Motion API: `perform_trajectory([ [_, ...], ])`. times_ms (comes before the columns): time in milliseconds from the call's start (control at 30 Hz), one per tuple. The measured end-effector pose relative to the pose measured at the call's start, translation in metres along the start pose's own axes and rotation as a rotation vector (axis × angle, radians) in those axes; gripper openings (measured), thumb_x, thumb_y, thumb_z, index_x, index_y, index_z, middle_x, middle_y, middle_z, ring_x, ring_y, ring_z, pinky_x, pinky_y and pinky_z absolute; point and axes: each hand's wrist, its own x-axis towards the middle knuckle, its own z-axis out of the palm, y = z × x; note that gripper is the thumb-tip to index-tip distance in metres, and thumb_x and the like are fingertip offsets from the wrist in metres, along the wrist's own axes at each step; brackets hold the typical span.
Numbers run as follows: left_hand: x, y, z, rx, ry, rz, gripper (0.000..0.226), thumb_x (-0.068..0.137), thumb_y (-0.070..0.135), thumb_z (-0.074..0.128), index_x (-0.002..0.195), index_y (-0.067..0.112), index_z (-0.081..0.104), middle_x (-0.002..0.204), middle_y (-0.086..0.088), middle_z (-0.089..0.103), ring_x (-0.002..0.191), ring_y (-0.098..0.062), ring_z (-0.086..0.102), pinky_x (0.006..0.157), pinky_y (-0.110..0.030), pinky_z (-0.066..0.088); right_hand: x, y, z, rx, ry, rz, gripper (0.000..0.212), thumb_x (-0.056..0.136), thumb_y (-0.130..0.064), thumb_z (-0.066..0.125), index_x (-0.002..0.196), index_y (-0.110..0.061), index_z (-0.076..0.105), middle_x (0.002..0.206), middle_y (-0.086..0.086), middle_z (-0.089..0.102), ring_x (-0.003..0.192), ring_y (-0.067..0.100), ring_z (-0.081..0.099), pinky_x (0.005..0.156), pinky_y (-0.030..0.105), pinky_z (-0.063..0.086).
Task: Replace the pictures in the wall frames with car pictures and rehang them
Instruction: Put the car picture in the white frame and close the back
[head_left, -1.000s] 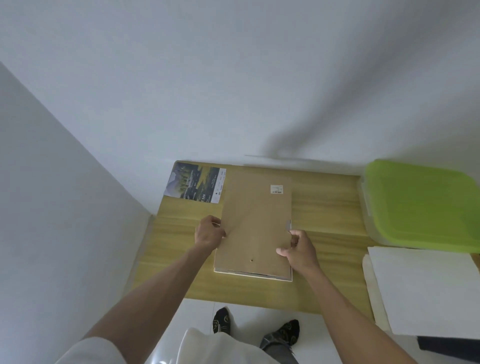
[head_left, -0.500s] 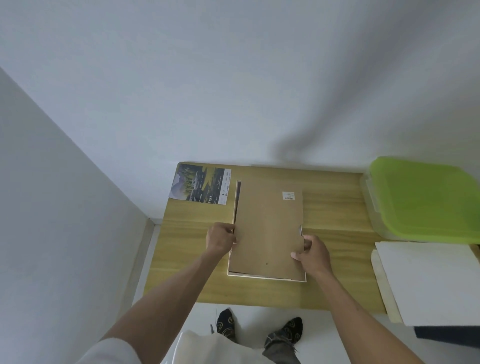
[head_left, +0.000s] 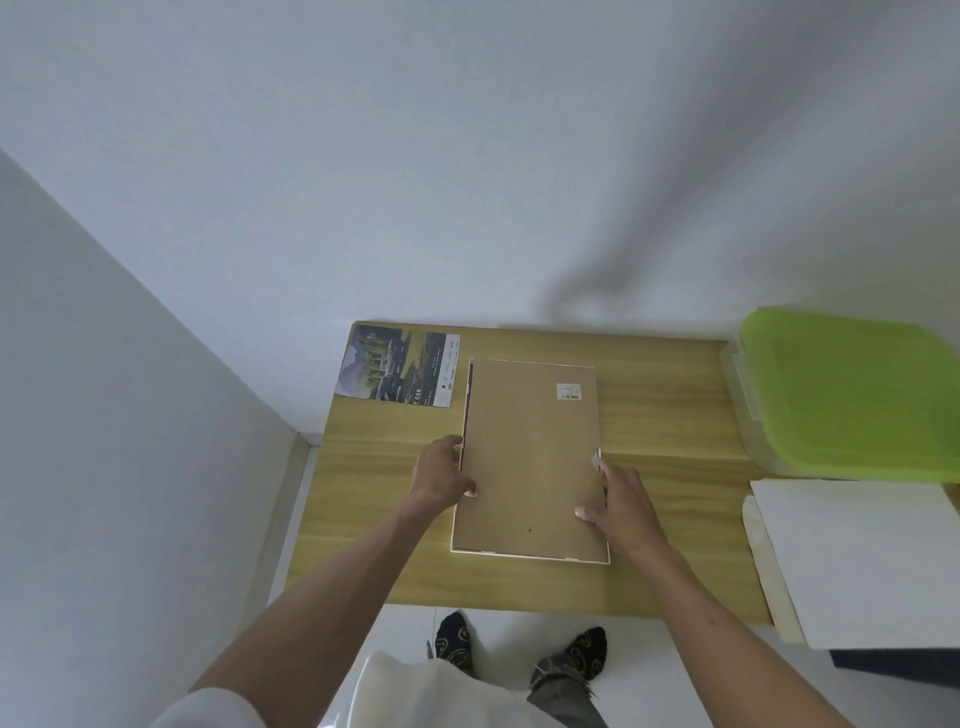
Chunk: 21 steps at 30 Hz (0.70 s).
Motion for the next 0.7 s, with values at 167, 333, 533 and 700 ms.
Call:
perform_trajectory([
  [167,-0.005,0.000,0.001,0.049,0.037,0.005,0.079,0.067,0.009,0.084,0.139,0.014,0.051,0.119,-0.009,0.064,0.109,-0.025,0.060,0.087,-0.029,0.046,0.007,0.001,-0.006,-0.126,-0.126,-0.018,0.091,0.083,-0.032,0.077,0.156,-0.021,0.023,0.135,0.009,0.037,0.122,0.025,0.048,0.091,0.026,0.039],
  [333,-0.003,0.004,0.002,0.179,-0.007,0.074,0.086,0.068,0.007,0.082,0.143,0.018,0.042,0.115,-0.011,0.057,0.106,-0.030,0.056,0.087,-0.038,0.049,0.015,-0.006,-0.009,-0.290,-0.102,-0.063,0.109,0.074,-0.038,0.083,0.156,-0.021,0.013,0.149,0.009,0.027,0.138,0.026,0.034,0.101,0.038,0.044],
  [533,0.010,0.021,-0.012,0.398,-0.233,0.123,0.104,0.070,0.017,0.085,0.151,0.013,0.020,0.122,-0.013,0.047,0.110,-0.031,0.051,0.090,-0.036,0.047,0.044,-0.022,-0.024,-0.602,-0.331,-0.265,0.133,0.073,-0.051,0.080,0.155,-0.008,-0.015,0.161,0.012,-0.028,0.150,0.026,-0.022,0.124,0.038,-0.003],
  [700,0.018,0.013,-0.015,0.446,-0.297,0.139,0.136,0.058,0.045,0.090,0.155,0.018,-0.001,0.128,-0.005,0.044,0.113,-0.025,0.049,0.098,-0.038,0.046,0.052,-0.024,-0.021,-0.728,-0.366,-0.327,0.142,0.066,-0.058,0.081,0.154,-0.003,-0.015,0.159,0.021,-0.028,0.149,0.032,-0.023,0.123,0.040,-0.005],
])
